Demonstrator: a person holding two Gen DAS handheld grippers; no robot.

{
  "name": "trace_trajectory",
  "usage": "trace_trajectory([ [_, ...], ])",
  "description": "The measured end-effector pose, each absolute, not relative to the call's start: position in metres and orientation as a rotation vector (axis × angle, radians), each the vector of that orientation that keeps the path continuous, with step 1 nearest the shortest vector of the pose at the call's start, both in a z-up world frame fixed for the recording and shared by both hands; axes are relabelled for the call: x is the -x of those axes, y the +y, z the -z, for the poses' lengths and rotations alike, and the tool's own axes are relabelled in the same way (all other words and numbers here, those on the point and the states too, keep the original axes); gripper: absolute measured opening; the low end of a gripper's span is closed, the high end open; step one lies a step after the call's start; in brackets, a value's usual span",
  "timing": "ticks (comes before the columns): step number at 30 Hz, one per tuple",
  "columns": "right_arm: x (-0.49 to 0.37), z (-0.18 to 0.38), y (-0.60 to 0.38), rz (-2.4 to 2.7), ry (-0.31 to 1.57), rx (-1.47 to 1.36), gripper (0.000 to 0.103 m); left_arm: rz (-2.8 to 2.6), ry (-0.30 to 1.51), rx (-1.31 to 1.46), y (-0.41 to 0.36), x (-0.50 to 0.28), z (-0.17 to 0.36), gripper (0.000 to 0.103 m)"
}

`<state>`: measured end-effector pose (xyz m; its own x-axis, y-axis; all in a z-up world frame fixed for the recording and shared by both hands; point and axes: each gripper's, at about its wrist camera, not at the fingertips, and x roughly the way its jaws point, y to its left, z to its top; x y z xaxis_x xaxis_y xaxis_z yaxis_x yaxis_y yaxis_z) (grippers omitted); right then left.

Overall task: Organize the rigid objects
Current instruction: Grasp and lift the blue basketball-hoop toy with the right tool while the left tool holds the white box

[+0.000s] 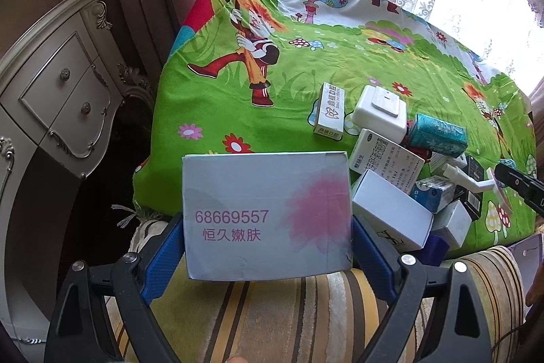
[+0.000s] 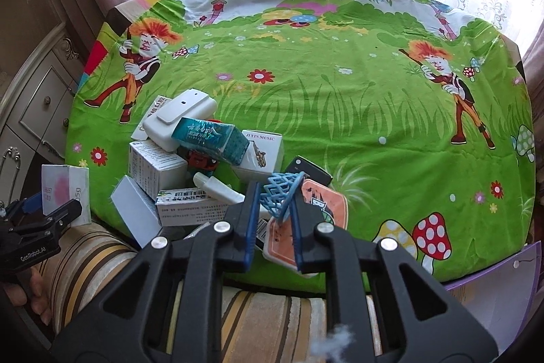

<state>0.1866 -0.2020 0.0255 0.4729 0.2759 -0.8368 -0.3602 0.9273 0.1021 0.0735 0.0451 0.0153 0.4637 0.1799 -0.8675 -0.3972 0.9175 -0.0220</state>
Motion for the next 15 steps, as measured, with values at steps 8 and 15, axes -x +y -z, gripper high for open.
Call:
trace_trajectory([
  [8, -0.165, -0.043, -0.223, -0.392, 0.961, 0.021, 0.021, -0.320, 0.996, 0.237, 0.034, -0.063, -0.025, 0.093],
  [15, -0.143, -0.052, -0.253, -0.378, 0.942, -0.043, 0.020, -0.236, 0.980, 0.236, 0.010, -0.059, -0.032, 0.093],
])
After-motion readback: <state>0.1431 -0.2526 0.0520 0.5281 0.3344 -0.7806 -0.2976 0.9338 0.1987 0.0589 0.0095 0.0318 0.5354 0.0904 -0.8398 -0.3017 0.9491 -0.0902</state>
